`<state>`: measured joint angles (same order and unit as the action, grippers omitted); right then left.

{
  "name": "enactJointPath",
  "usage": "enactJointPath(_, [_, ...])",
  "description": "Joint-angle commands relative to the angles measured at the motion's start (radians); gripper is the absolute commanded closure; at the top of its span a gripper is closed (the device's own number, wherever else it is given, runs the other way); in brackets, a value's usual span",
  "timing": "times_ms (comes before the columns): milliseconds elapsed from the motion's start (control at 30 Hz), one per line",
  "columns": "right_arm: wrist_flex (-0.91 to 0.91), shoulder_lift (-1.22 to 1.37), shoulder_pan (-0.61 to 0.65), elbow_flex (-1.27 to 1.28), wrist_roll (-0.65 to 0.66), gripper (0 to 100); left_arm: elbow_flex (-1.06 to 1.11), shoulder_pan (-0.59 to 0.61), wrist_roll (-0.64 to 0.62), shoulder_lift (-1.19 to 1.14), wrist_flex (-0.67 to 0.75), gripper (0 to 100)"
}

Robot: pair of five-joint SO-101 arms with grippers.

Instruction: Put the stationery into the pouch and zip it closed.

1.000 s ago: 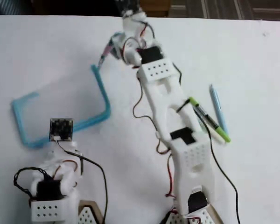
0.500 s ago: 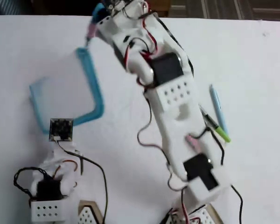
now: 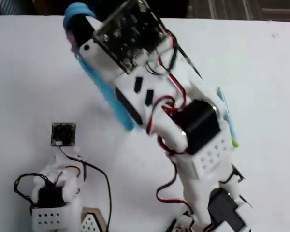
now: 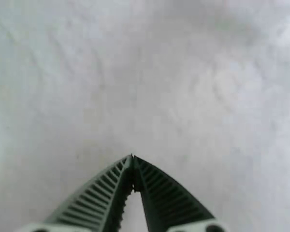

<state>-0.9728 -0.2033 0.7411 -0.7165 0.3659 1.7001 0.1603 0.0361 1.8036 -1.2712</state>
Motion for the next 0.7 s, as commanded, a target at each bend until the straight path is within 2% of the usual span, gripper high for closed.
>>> enactJointPath(0, [-0.079, -0.018, 0.012, -0.035, -0.014, 98.2, -0.006, -0.008, -0.002, -0.002, -0.003, 98])
enactJointPath(100, [-0.209, 0.027, 0.01, -0.035, -0.031, 98.2, -0.006, -0.008, -0.002, -0.002, -0.003, 98])
enactJointPath(300, [-0.341, 0.153, 0.01, -0.035, -0.229, 98.2, -0.006, -0.01, -0.002, -0.002, -0.003, 98])
enactJointPath(667, [-0.486, 0.176, 0.004, -0.046, -0.233, 98.2, -0.006, -0.012, -0.005, -0.002, -0.003, 98])
